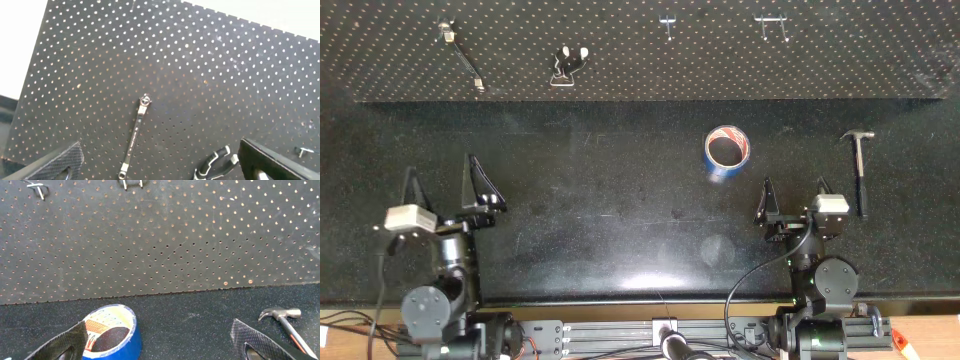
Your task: Place Tools Onto Pegboard
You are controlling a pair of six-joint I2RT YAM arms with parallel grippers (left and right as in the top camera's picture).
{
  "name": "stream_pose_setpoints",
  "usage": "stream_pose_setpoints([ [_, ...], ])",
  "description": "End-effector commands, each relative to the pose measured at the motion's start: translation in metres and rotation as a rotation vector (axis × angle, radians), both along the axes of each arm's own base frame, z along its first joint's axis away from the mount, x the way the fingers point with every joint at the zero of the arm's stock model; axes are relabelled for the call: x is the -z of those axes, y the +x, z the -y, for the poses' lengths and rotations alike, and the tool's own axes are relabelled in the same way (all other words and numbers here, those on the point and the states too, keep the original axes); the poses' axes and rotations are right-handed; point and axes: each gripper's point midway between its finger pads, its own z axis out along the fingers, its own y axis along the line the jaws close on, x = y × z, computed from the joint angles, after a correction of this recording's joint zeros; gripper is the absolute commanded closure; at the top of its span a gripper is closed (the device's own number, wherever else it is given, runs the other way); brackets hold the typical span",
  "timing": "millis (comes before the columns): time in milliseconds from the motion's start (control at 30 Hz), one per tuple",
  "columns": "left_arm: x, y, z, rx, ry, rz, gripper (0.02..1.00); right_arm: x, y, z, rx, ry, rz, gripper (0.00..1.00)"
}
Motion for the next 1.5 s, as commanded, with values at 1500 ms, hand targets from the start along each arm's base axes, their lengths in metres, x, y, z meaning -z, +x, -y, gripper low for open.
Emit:
stream_pose_setpoints([
  [1500, 0.122, 0.005, 0.029, 0.124, 0.227, -0.332, 0.023, 0.002, 0.0, 0.0, 0.002, 0.011, -0.004, 0.069],
])
